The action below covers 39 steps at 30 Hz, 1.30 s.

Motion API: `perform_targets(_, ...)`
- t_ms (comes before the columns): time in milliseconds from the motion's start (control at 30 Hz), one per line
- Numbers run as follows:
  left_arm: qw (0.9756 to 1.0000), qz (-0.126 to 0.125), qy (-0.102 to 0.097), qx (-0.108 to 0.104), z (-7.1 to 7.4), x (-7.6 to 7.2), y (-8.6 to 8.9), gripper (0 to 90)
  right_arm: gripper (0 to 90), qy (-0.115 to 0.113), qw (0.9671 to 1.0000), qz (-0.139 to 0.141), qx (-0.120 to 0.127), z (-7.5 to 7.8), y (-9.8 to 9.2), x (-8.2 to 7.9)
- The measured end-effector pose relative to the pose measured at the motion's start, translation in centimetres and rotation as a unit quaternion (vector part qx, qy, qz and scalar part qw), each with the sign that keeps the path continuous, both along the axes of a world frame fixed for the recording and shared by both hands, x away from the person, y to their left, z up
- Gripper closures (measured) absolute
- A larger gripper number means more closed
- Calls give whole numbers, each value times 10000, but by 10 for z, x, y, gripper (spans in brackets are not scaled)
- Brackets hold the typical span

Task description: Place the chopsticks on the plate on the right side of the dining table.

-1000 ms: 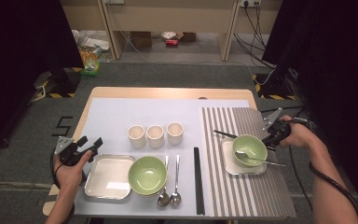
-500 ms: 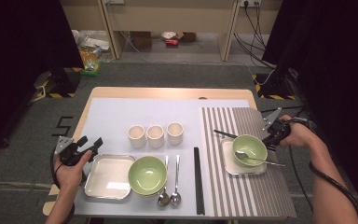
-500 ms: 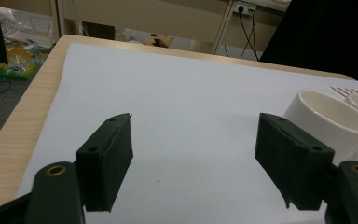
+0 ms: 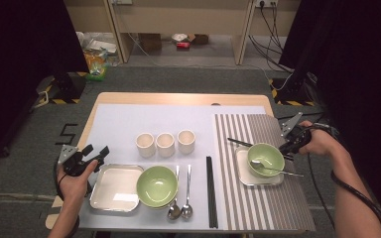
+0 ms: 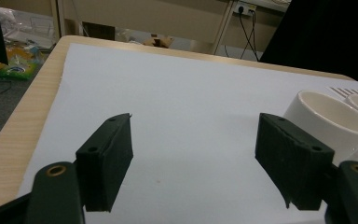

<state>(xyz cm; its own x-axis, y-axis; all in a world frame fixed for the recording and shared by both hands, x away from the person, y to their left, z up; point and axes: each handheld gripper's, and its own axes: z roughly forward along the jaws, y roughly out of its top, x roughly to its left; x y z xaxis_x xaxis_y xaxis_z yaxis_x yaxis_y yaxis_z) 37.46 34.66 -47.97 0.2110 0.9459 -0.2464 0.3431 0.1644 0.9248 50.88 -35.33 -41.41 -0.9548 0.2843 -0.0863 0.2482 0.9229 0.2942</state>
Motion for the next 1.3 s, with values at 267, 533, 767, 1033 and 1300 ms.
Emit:
perform_targets(267,10000,6,-9,-3,0,0,0,265,874,-53,9992,-348,214,8,2,1)
perform_targets(533,10000,13,-11,-2,1,0,1,265,900,-98,9938,-1008,451,11,5,5)
perform_targets(767,10000,11,-13,-6,1,0,1,265,900,203,9780,-1954,701,15,16,8)
perform_targets(1033,10000,28,-31,-19,2,-1,3,265,900,317,9586,-2700,842,20,32,15)
perform_targets(1300,10000,34,-43,-28,2,-2,4,265,900,325,9437,-3191,811,25,41,20)
